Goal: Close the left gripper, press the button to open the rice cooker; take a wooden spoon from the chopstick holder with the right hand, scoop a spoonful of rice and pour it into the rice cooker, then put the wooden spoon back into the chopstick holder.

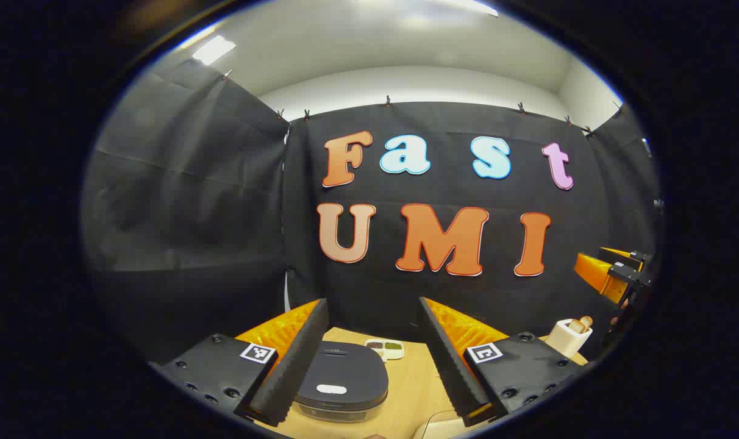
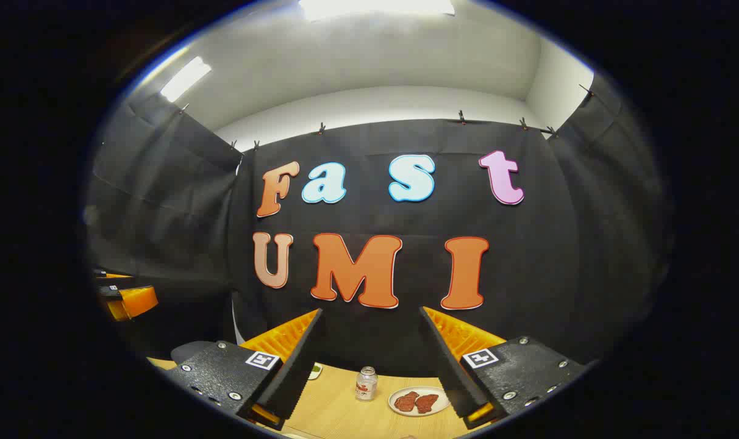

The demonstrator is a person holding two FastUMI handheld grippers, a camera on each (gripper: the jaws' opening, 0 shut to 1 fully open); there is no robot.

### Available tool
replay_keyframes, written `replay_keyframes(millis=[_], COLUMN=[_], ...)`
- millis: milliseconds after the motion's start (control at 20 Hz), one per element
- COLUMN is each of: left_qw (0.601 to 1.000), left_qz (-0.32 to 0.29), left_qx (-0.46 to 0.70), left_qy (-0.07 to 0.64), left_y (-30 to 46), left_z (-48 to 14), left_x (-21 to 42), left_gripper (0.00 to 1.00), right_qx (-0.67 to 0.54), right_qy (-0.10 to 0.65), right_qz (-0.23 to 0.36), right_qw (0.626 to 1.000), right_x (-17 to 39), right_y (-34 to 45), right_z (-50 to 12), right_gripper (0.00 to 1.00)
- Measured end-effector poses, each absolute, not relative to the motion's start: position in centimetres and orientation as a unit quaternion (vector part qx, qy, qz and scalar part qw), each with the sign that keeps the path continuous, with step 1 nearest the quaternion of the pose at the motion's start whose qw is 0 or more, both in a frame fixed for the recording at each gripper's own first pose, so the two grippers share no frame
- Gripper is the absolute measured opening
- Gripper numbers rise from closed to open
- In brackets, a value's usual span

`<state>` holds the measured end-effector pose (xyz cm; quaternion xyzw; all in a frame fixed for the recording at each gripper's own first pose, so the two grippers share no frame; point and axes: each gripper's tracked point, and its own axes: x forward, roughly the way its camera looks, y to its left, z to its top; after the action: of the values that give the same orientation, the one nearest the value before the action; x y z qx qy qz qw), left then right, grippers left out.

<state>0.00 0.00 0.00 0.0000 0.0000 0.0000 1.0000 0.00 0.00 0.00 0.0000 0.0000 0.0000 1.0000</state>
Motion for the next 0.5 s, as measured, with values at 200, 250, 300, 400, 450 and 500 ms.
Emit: replay_keyframes(millis=[200,250,300,400,450,500], left_qw=[1.0,1.0,1.0,0.999,0.999,0.999], left_qz=[0.006,0.008,0.01,0.017,0.019,0.018], left_qx=[0.009,0.009,0.008,0.01,0.014,0.018], left_qy=[-0.014,-0.018,-0.021,-0.026,-0.024,-0.021], left_y=[-0.2,-0.1,0.1,0.8,1.0,1.2], left_z=[1.8,2.3,2.9,3.5,3.6,3.6], left_x=[-0.2,-0.3,-0.1,-0.1,-0.1,0.0], left_gripper=[1.0,1.0,0.98,0.97,0.98,0.98], right_qx=[0.009,0.012,0.012,0.008,0.006,0.005], right_qy=[0.006,0.007,0.007,0.006,0.007,0.008], right_qz=[0.003,0.0,-0.006,-0.018,-0.025,-0.034], right_qw=[1.0,1.0,1.0,1.0,1.0,0.999], right_x=[-0.4,-0.5,-0.7,-1.0,-1.4,-1.6], right_y=[-1.2,-1.7,-2.5,-4.0,-4.7,-5.4], right_z=[-0.5,-0.5,-0.5,-0.5,-0.7,-0.9], right_gripper=[0.94,0.94,0.94,0.94,0.94,0.94])
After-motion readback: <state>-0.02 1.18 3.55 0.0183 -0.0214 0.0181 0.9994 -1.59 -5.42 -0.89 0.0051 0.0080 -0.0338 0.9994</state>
